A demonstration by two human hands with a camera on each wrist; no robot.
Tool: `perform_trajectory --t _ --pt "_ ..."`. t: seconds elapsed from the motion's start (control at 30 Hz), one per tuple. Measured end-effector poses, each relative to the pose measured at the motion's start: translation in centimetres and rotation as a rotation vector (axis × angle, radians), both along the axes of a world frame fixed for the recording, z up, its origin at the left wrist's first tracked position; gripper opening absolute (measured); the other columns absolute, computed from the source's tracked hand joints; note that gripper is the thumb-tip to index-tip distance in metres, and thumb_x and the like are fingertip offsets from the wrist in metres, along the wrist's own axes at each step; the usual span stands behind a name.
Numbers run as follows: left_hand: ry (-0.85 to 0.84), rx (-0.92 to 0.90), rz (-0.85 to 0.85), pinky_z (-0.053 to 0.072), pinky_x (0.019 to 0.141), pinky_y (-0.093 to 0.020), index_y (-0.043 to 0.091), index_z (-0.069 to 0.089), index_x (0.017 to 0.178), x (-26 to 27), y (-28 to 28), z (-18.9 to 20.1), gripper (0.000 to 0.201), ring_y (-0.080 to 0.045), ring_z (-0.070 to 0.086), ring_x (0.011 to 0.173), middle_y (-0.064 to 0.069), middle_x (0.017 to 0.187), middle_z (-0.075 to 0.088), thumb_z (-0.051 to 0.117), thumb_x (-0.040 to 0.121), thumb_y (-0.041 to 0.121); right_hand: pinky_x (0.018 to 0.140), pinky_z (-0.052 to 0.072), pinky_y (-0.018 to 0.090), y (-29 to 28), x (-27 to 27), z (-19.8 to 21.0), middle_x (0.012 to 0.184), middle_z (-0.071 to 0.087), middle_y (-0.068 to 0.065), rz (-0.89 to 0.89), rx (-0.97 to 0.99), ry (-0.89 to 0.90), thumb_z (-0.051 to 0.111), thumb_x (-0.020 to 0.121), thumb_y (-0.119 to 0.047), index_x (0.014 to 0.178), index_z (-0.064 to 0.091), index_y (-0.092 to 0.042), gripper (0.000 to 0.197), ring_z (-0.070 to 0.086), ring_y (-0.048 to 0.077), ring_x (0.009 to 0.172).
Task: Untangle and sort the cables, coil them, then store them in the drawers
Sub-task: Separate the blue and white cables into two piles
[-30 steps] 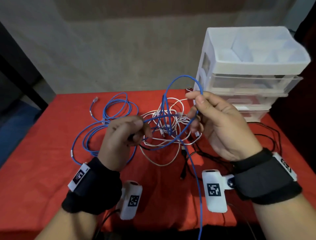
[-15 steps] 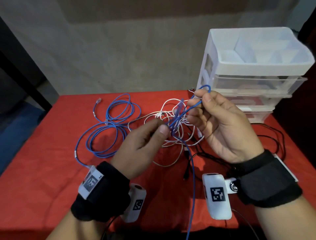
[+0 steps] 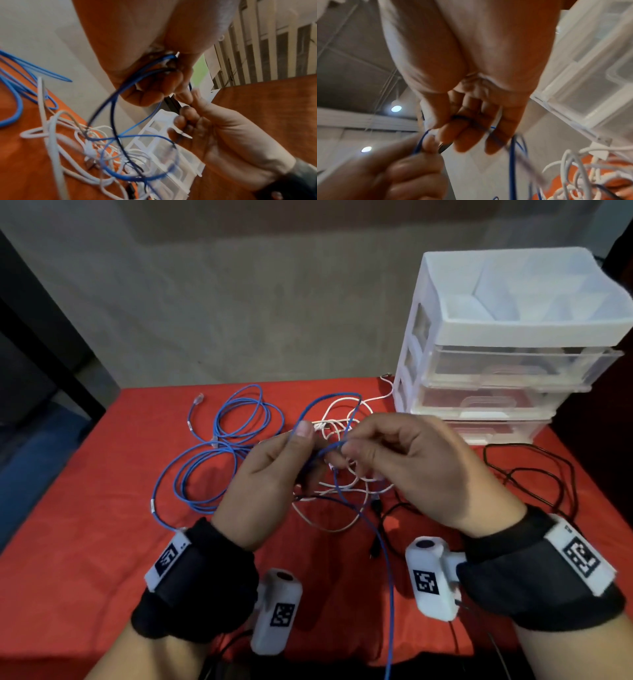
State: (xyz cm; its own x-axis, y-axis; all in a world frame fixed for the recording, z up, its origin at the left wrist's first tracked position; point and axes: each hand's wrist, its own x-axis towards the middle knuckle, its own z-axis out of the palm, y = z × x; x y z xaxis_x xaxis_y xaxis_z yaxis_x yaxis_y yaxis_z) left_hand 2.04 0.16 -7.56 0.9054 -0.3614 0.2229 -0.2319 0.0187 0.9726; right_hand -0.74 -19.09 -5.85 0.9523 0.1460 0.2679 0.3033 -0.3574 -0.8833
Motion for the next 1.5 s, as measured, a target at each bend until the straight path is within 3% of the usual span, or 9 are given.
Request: perform_trajectory --t 0.1,0.23,0.5,0.77,0.9,1.07,1.2,1.3,1.5 --pt "0.073 -0.054 0.159 0.045 0.056 -0.024 0.011 0.069 0.090 1.3 0.8 -0.2 0.047 -0.013 0.052 0.055 0.000 0.062 0.058 0.034 0.108 0.037 0.070 0.050 0.027 -1.4 0.4 0.2 0.075 0.070 0.009 -0.162 0.154 -0.070 0.065 0.098 -0.016 0.090 0.073 -0.013 0.012 0.063 0.013 0.069" --pt "0.087 -0.147 0.378 0.048 0.054 -0.022 0.013 0.065 0.090 3.8 3.5 -0.6 0.046 -0.012 0.054 0.056 0.002 0.066 0.056 0.031 0.110 0.038 0.071 0.048 0.042 -3.1 0.8 0.4 0.072 0.064 0.002 -0.277 0.462 -0.114 0.059 0.102 -0.019 0.090 0.069 -0.020 0.015 0.062 0.019 0.073" --pt "0.208 -0.387 0.814 0.033 0.040 -0.019 0.020 0.055 0.094 7.2 9.0 -1.7 0.037 -0.004 0.033 0.042 0.011 0.049 0.038 0.026 0.110 0.038 0.054 0.045 0.029 -6.9 1.0 1.0 0.060 0.047 -0.003 -0.564 0.717 -0.086 0.056 0.104 -0.025 0.091 0.063 -0.019 0.016 0.049 0.014 0.054" --pt "0.119 -0.381 0.802 0.034 0.041 -0.019 0.024 0.041 0.125 7.3 7.6 -1.3 0.020 -0.007 0.035 0.045 0.002 0.068 0.045 0.027 0.110 0.027 0.058 0.047 0.028 -6.9 1.4 0.6 0.054 0.045 0.001 -0.594 0.822 -0.044 0.055 0.099 -0.015 0.089 0.061 -0.015 0.012 0.047 0.018 0.051" --pt "-0.003 -0.308 0.768 0.038 0.045 -0.019 0.022 0.018 0.147 6.8 8.2 -1.4 0.051 -0.010 0.041 0.051 0.000 0.083 0.056 0.037 0.102 0.008 0.057 0.049 0.025 -8.8 1.4 1.0 0.054 0.046 -0.003 -0.640 0.936 -0.057 0.053 0.099 -0.019 0.091 0.057 -0.017 0.008 0.047 0.015 0.050" --pt "0.013 -0.264 0.786 0.032 0.042 -0.017 0.022 0.020 0.147 6.8 7.8 -1.7 0.051 -0.008 0.038 0.047 0.003 0.077 0.058 0.040 0.103 0.007 0.063 0.052 0.027 -8.7 1.0 1.5 0.060 0.051 -0.002 -0.586 0.941 -0.117 0.050 0.100 -0.019 0.098 0.057 -0.017 0.008 0.053 0.016 0.056" --pt "0.129 -0.364 0.809 0.029 0.039 -0.016 0.026 0.043 0.112 7.2 8.4 -1.3 0.010 -0.004 0.036 0.042 0.005 0.068 0.053 0.040 0.108 0.035 0.068 0.052 0.030 -7.9 0.7 1.7 0.063 0.054 0.001 -0.466 0.821 -0.112 0.049 0.101 -0.014 0.095 0.059 -0.017 0.012 0.057 0.018 0.060" --pt "0.206 -0.516 0.766 0.025 0.037 -0.018 0.023 0.049 0.110 6.7 8.6 -0.1 0.035 -0.006 0.030 0.044 0.007 0.064 0.047 0.032 0.106 0.053 0.072 0.052 0.027 -6.2 0.4 1.4 0.078 0.065 -0.002 -0.363 0.641 -0.094 0.052 0.102 -0.009 0.090 0.063 -0.018 0.019 0.058 0.014 0.074" --pt "-0.241 -0.200 0.439 0.030 0.047 -0.019 0.022 0.058 0.114 2.6 4.5 4.2 0.027 -0.004 0.034 0.051 0.010 0.079 0.058 0.035 0.110 0.035 0.093 0.050 0.034 -1.9 -0.1 1.5 0.106 0.075 0.005 -0.214 0.159 -0.164 0.068 0.097 -0.022 0.102 0.077 -0.026 0.011 0.068 0.018 0.100"
